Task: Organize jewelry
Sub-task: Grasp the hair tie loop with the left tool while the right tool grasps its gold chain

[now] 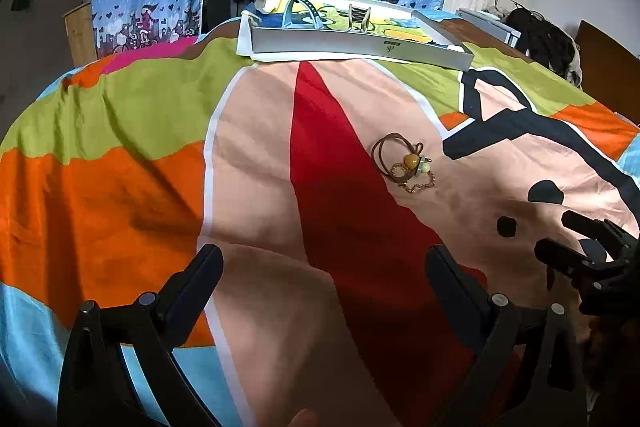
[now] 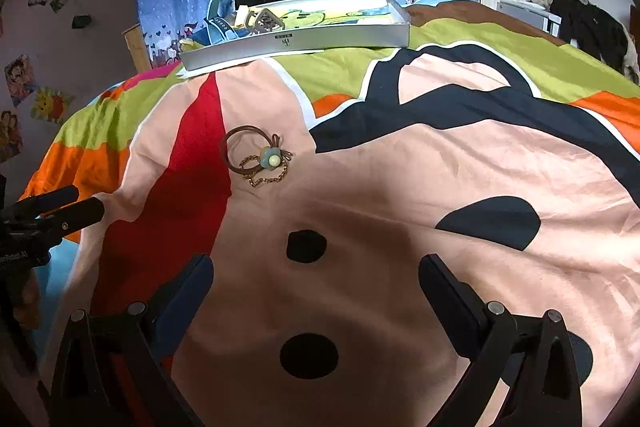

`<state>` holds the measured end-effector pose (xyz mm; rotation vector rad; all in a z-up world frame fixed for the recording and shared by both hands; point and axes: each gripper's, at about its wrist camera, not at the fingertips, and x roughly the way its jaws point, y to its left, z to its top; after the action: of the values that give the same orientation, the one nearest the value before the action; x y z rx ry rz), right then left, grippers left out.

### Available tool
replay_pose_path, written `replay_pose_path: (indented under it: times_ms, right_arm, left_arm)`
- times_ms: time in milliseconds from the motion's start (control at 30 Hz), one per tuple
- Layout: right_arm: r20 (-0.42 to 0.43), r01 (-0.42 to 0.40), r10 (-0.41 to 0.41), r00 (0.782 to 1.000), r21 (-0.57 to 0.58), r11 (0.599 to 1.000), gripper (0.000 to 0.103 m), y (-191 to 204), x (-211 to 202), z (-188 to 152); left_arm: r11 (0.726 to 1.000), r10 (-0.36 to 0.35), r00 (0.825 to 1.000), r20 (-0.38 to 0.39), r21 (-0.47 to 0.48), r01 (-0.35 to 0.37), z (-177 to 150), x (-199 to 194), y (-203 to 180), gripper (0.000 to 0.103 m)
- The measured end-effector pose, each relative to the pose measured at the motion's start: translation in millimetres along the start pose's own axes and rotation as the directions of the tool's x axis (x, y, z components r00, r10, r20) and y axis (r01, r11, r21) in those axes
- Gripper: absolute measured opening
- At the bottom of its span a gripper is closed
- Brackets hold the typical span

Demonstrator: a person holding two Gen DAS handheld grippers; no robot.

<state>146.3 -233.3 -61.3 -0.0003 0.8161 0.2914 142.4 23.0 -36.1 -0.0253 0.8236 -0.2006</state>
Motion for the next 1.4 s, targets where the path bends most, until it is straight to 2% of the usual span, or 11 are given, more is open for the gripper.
replay_pose_path:
  times_ms: [533,700,900,967,1133,1267,1400]
  right_arm:
    - [-0.016,-0.001,0.000,1.000,-0.038,0.999,0.103,2,18,12]
    - [0.009,-0.016,0.017,1.000,-0.075,0.997,0.103,1,22,24]
    - [-0.010,-0.040,0.039,0.999,-0.100,0.994,0.101,-2,38,34]
    - [-0.018,-0.047,0.046,0.999,-0.107,0.993,0.096,-1,43,37]
    - [-0.037,-0.047,0.042,0.998,-0.148,0.988,0.086,4,62,49]
    - [-0.064,-0.061,0.051,0.997,-0.172,0.983,0.070,7,77,57]
    - [-0.091,-0.077,0.059,0.994,-0.203,0.976,0.058,12,93,64]
  left_arm:
    - [0.999,-0.038,0.999,-0.009,-0.018,0.038,12,18,8,0.099]
    - [0.992,-0.119,0.993,-0.004,-0.033,0.119,31,36,8,0.099]
    - [0.977,-0.211,0.977,-0.022,-0.041,0.210,49,64,11,0.097]
    - [0.970,-0.242,0.970,-0.024,-0.030,0.242,54,72,11,0.092]
    - [0.952,-0.307,0.951,-0.039,-0.006,0.307,69,94,7,0.064]
    - [0.938,-0.345,0.937,-0.062,0.000,0.346,76,109,7,0.049]
    - [0.925,-0.378,0.920,-0.101,0.003,0.381,80,121,6,0.029]
